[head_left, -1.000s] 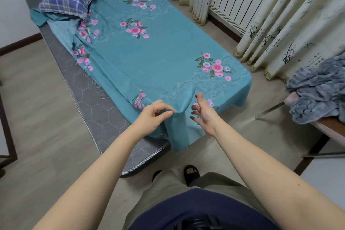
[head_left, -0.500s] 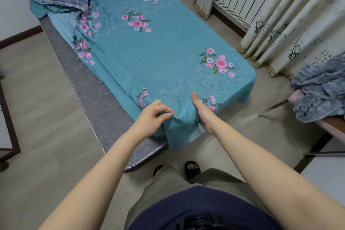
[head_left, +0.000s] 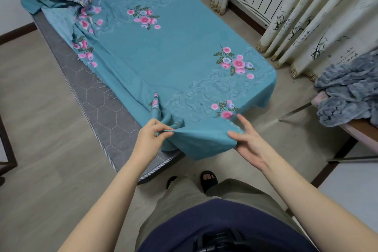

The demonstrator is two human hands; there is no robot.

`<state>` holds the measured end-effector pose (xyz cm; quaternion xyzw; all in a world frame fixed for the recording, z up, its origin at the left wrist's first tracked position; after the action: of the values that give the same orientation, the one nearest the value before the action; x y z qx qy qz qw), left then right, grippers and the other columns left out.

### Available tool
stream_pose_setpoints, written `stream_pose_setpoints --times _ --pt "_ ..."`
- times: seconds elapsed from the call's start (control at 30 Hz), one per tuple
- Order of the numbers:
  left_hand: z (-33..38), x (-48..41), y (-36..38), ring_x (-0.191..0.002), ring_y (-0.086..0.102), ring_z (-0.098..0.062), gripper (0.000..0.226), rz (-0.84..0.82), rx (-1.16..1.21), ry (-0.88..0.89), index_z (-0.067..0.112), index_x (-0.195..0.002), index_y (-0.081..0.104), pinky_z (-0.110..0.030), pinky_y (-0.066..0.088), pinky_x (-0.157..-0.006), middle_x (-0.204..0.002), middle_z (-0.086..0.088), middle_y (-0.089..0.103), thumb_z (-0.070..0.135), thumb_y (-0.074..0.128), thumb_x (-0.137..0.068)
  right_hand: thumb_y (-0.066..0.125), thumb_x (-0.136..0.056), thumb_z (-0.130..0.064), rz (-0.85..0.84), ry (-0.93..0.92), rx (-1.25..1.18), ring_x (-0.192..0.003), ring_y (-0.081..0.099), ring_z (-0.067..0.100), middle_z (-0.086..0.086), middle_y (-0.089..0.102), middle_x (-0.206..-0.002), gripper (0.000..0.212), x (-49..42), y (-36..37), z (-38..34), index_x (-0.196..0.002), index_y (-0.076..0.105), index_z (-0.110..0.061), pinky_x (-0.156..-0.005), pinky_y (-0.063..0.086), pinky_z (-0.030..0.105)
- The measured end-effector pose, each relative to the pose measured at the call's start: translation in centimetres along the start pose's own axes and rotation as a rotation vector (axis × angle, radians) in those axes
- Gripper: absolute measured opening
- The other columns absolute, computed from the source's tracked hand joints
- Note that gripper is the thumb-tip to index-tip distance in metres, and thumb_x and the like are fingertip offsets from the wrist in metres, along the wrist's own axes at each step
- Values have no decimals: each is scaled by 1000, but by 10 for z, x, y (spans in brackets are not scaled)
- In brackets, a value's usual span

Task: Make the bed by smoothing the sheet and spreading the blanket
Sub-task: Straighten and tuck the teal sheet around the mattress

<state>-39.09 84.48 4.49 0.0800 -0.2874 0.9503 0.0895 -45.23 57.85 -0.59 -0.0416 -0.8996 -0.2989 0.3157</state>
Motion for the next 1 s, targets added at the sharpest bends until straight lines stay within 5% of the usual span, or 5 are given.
stream_pose_setpoints --times 0.2,0.43,0.67,0.77,1.0 --pt "-26 8 4 -71 51 -6 5 42 -168 -69 26 -80 75 -25 39 -69 -73 9 48 22 73 -81 83 -70 -16 92 -71 1199 -90 59 17 -7 61 -88 16 13 -4 -11 -73 71 -25 -78 44 26" --pt "59 -76 -10 -63 58 -19 34 -22 -416 71 14 -56 60 -31 37 -58 -60 2 56 36 73 -79 72 -83 -17 389 -383 1142 -101 58 22 7 64 -106 13 -12 15 -127 -92 67 -9 -84 42 30" --pt "191 -121 -72 -51 65 -7 17 262 152 254 11 -66 62 -28 51 -56 -72 1 56 12 71 -80 54 -90 -46 697 -1126 1124 -66 49 21 1 54 -65 28 93 84 -250 -83 58 -19 -60 36 36" --pt "169 -94 -83 -67 61 -14 11 297 206 261 14 -71 65 -31 50 -65 -76 -8 61 10 67 -81 62 -86 -38 513 -1215 1260 -67 48 23 13 53 -69 26 112 107 -218 -87 72 -14 -63 35 38" --pt "-23 -9 -75 -64 45 -16 38 364 375 -238 10 -63 61 -32 38 -64 -61 1 53 42 71 -81 73 -83 -15 -221 -649 1305 -76 63 29 15 69 -79 11 55 139 -51 -91 77 -9 -74 46 33"
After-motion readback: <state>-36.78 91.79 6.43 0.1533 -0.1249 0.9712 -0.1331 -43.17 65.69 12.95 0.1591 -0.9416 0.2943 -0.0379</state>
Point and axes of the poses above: each hand's wrist, its own x-axis away from the middle knuckle, its own y-axis out of the palm, z = x × y, the point moved 10 cm from there along -x, towards the middle knuckle
